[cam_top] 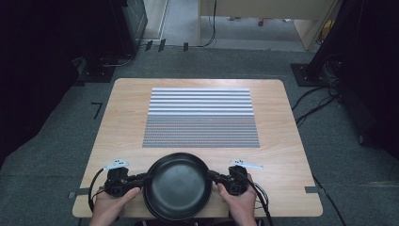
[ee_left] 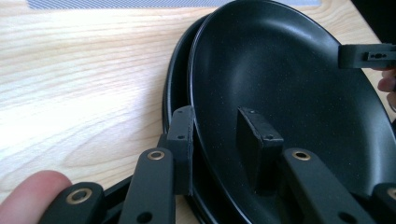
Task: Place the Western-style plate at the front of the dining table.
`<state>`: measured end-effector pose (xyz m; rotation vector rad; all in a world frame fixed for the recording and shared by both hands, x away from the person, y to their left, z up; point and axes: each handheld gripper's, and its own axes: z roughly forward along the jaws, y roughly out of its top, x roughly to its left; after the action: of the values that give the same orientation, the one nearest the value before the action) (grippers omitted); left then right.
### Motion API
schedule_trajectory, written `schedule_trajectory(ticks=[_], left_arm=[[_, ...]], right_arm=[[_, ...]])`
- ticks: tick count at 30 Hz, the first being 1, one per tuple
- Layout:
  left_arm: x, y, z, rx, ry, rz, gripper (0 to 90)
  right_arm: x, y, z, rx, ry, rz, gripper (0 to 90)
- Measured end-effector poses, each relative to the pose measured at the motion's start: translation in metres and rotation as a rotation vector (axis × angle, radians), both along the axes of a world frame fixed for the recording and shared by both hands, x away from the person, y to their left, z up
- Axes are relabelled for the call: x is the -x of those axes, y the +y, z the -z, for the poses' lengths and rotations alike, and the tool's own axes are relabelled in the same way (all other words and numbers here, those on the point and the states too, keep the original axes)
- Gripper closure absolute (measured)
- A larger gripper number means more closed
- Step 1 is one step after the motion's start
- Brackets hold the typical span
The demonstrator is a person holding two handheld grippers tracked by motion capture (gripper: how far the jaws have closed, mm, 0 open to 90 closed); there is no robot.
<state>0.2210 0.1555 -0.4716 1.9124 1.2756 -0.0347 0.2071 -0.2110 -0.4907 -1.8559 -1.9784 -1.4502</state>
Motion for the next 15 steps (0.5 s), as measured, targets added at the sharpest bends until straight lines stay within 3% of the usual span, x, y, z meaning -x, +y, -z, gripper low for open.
schedule_trajectory(ticks=[3,7,9,15], left_arm=[[-0.001,-0.004,0.005,0.028,0.025,0.019,66.9],[-0.002,-0.015,0.012,0.046,0.065,0.055,59.2],[-0.001,-0.020,0.014,0.044,0.058,0.047,54.9],[0.001,-0.021,0.013,0.032,0.055,0.041,55.2]], right_arm=[[0.000,-0.004,-0.002,-0.002,-0.010,0.016,85.7],[0.000,-0.008,-0.007,0.006,-0.023,0.031,86.2],[0.002,-0.010,-0.009,0.020,-0.027,0.036,85.9],[0.006,-0.009,-0.010,0.034,-0.012,0.028,83.4]])
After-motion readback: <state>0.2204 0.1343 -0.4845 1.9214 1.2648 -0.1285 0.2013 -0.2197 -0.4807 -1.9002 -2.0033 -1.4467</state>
